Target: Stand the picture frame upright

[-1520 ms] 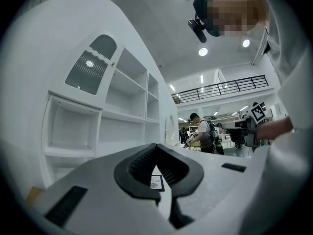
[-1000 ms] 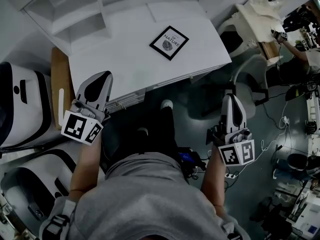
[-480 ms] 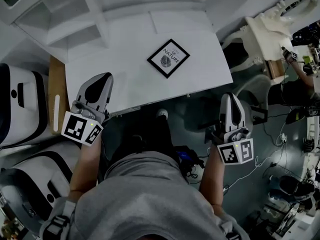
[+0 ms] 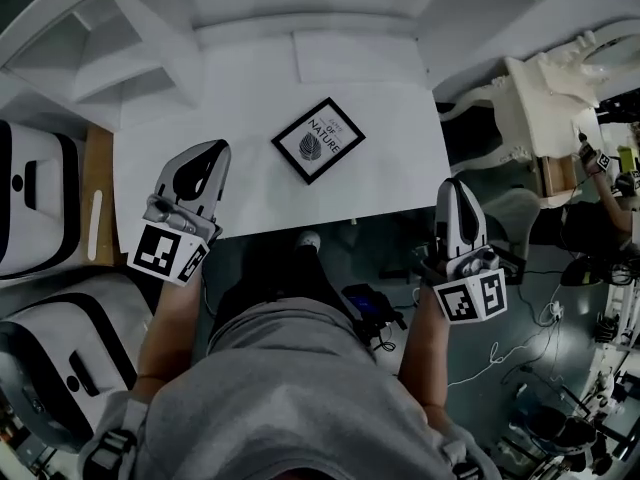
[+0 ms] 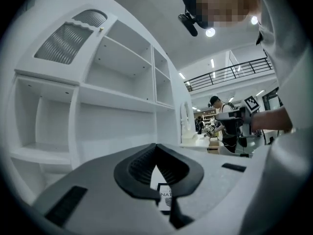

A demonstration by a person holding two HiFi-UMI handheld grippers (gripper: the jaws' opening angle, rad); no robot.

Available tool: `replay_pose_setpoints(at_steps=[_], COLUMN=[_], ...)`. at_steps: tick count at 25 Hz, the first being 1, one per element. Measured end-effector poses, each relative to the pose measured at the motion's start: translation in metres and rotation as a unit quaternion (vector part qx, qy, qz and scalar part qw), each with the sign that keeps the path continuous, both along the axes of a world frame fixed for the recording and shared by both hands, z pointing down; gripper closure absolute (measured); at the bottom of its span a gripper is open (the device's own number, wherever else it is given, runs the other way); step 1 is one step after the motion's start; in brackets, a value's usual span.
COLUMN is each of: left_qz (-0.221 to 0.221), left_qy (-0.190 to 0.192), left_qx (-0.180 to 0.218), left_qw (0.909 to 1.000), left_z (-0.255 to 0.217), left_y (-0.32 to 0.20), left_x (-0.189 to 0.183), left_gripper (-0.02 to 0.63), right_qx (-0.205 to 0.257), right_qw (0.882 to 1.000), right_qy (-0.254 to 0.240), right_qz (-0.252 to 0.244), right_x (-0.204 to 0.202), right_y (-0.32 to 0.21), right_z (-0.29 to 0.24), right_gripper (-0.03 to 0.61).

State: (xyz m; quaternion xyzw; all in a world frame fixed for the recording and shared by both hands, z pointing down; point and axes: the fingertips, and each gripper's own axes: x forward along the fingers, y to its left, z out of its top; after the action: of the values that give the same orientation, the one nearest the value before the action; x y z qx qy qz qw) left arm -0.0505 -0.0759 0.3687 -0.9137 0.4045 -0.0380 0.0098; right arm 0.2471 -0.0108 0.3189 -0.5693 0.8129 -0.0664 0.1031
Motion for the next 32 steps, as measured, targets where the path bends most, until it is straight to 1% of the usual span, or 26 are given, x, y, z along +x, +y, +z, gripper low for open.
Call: replay_pose_setpoints(at_steps=[6, 12, 15, 20, 24, 27, 32], left_qz=[-0.029, -0.041, -0.046, -0.050, -0.047, -0.035, -0.021], left_qy=[-0.004, -0.018, -0.020, -0.032, -0.042, -0.054, -0.054], left_qx=[-0.002, -0.018, -0.021, -0.014, -0.029, -0.035, -0.056], left_qw=[0.9996, 0.9988, 0.9985, 0.9982, 0.9976, 0.9973, 0.9967], left_z=[0.011, 0.028, 0.031, 0.043, 0.060, 0.075, 0.098], left_y=[-0.016, -0.025, -0.030, -0.042, -0.052, -0.058, -0.070], left_x=[0.029, 0.042, 0.047, 0.050, 0.053, 0.058, 0.063], left_gripper=[0.607, 0.606, 0.606, 0.606, 0.606, 0.606, 0.606], right_qx=[-0.019, -0.048, -0.081, -0.130, -0.156, -0.174, -0.197], right_qw=[0.998, 0.995, 0.992, 0.986, 0.983, 0.980, 0.975], right_qy=[0.004, 0.005, 0.021, 0.021, 0.018, 0.024, 0.027], right_qz=[-0.058, -0.088, -0.094, -0.101, -0.098, -0.096, -0.097], right_x=[0.020, 0.023, 0.026, 0.038, 0.049, 0.050, 0.045], right_y=[-0.036, -0.063, -0.076, -0.083, -0.083, -0.086, -0.094], right_z=[0.019, 0.051, 0.082, 0.126, 0.148, 0.164, 0.184], right_gripper=[0.551, 0.551, 0.549, 0.549, 0.549, 0.549, 0.549])
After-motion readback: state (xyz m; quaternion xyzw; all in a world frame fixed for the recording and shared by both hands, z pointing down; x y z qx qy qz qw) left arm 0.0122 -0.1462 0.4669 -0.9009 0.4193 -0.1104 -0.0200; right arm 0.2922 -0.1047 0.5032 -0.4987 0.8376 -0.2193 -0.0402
